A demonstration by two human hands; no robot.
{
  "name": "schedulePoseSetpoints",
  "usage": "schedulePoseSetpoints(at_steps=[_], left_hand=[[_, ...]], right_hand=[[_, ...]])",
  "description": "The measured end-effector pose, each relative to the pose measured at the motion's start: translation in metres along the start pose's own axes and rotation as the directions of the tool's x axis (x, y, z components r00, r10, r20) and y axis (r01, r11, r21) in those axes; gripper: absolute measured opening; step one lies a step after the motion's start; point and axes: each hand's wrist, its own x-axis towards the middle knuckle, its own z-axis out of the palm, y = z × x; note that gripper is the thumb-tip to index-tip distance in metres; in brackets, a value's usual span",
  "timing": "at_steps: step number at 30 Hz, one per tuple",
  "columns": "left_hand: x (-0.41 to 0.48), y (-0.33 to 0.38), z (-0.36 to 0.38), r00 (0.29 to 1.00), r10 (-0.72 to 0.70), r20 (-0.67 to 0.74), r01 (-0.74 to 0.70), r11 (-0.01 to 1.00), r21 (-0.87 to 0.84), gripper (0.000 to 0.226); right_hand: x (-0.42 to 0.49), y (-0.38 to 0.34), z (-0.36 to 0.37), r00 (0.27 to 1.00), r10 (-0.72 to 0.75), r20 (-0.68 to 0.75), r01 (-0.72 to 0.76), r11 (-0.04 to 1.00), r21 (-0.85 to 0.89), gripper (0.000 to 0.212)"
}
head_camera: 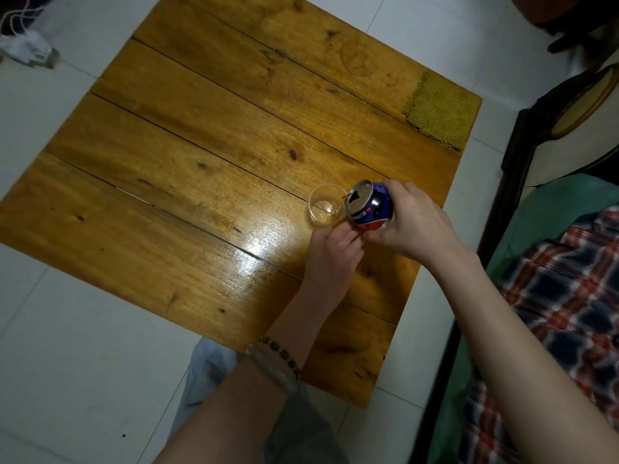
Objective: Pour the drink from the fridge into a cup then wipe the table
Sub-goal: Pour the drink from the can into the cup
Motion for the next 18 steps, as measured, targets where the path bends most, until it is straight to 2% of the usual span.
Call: schedulePoseSetpoints(at_steps=[4, 9, 12, 18], left_hand=[[0.0026, -0.0012, -0.0004, 0.998, 0.045, 0.041, -0.046, 0.998, 0.034, 0.035], [-0.003, 0.0027, 0.0045, 1.0, 0.007, -0.006, -0.007, 1.0, 0.009, 0.067], [-0.0021, 0.0029, 0.0048, 0.999, -0.026, -0.048, 0.025, 0.999, -0.027, 0.044], [0.0012, 0.0007, 0.0022, 0.997, -0.035, -0.065, 0.03, 0.997, -0.077, 0.048]], right_hand=[[0.0003, -0.0015, -0.0022, 1.0, -0.005, -0.007, 0.005, 1.0, 0.003, 0.078], [0.001, -0.0029, -0.0053, 1.0, -0.003, 0.003, 0.003, 1.0, -0.007, 0.077], [0.0008, -0.0042, -0.0067, 1.0, -0.001, 0.009, 0.001, 1.0, -0.011, 0.078], [0.001, -0.006, -0.0094, 1.0, -0.005, 0.013, 0.005, 1.0, -0.015, 0.078]])
